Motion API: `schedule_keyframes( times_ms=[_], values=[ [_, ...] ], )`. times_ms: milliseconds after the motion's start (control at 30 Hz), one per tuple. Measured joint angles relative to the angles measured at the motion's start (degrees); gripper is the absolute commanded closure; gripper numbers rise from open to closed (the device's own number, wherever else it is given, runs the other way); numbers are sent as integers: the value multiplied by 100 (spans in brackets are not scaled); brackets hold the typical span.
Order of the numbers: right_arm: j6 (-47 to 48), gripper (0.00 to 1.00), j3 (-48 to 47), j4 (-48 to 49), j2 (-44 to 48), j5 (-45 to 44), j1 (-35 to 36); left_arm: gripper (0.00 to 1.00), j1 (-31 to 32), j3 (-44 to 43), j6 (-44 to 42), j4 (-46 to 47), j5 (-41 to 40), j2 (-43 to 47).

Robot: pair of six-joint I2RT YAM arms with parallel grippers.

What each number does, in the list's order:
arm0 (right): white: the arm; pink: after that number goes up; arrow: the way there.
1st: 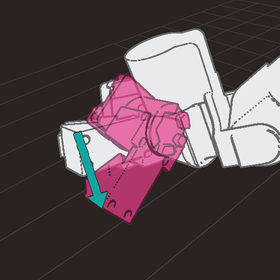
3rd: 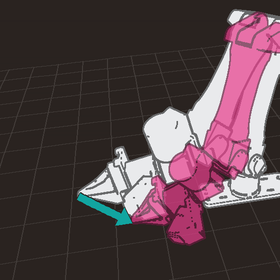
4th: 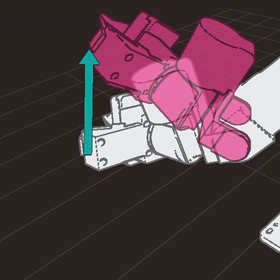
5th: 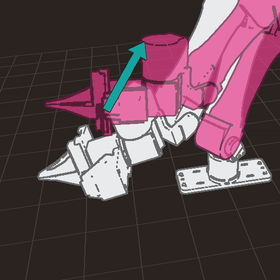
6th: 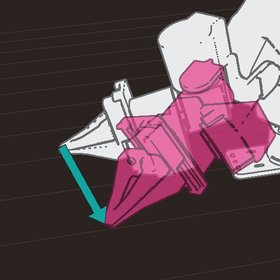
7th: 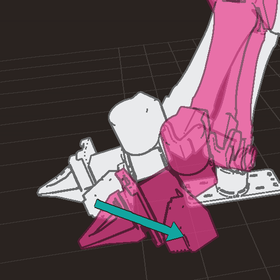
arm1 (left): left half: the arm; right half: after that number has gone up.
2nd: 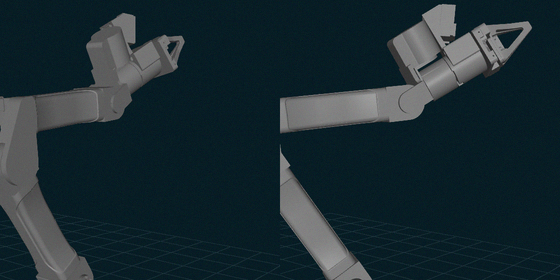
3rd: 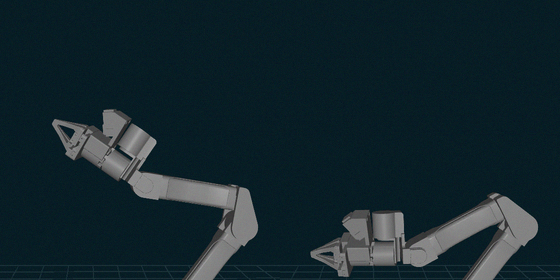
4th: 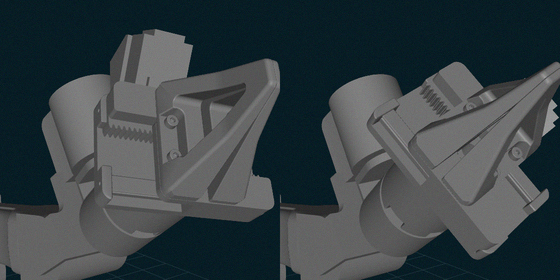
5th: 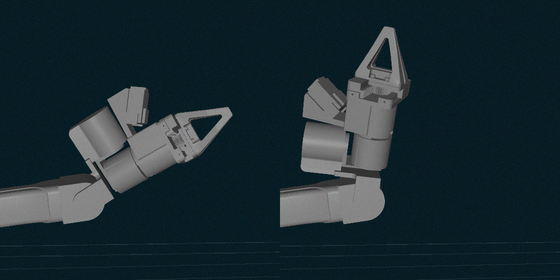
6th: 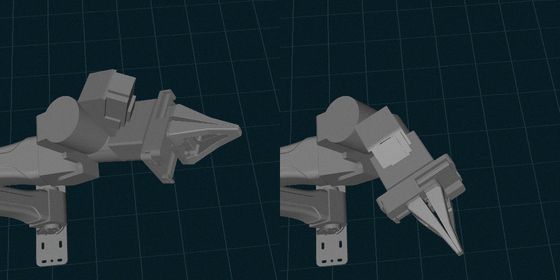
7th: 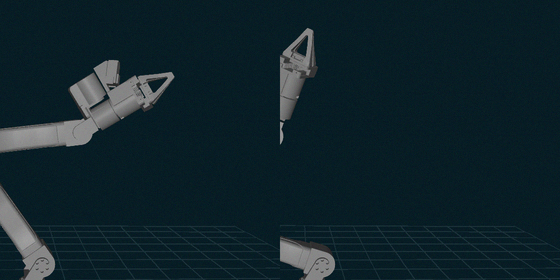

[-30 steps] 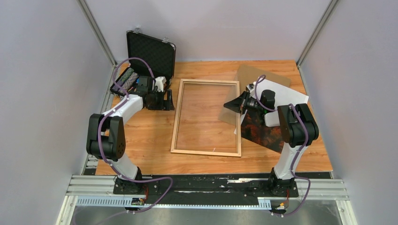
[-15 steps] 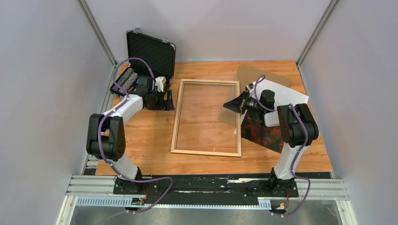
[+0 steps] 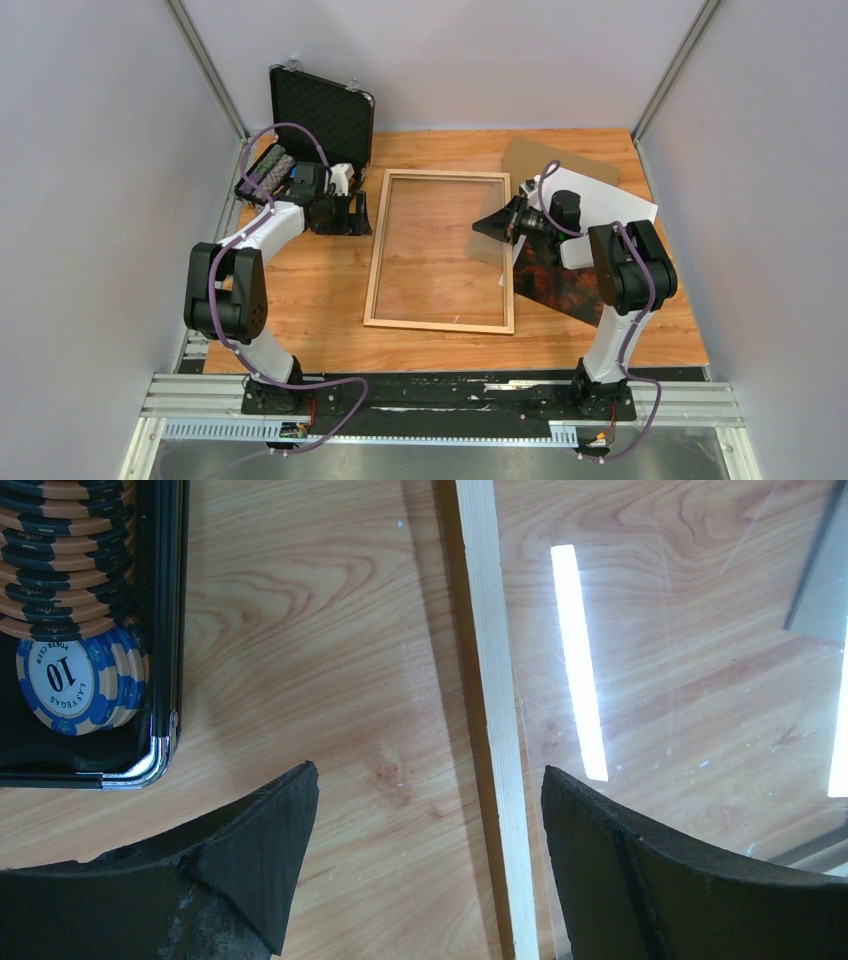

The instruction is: Put the photo into the frame

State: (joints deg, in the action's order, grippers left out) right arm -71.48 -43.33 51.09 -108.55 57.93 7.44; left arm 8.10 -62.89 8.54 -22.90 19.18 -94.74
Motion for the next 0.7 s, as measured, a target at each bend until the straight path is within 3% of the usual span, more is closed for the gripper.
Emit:
schedule_keyframes(
  times_ms=[700],
  values=[
    [754, 100, -431, -1495, 232, -393, 7, 11, 0, 0, 0, 0, 2, 0]
  ],
)
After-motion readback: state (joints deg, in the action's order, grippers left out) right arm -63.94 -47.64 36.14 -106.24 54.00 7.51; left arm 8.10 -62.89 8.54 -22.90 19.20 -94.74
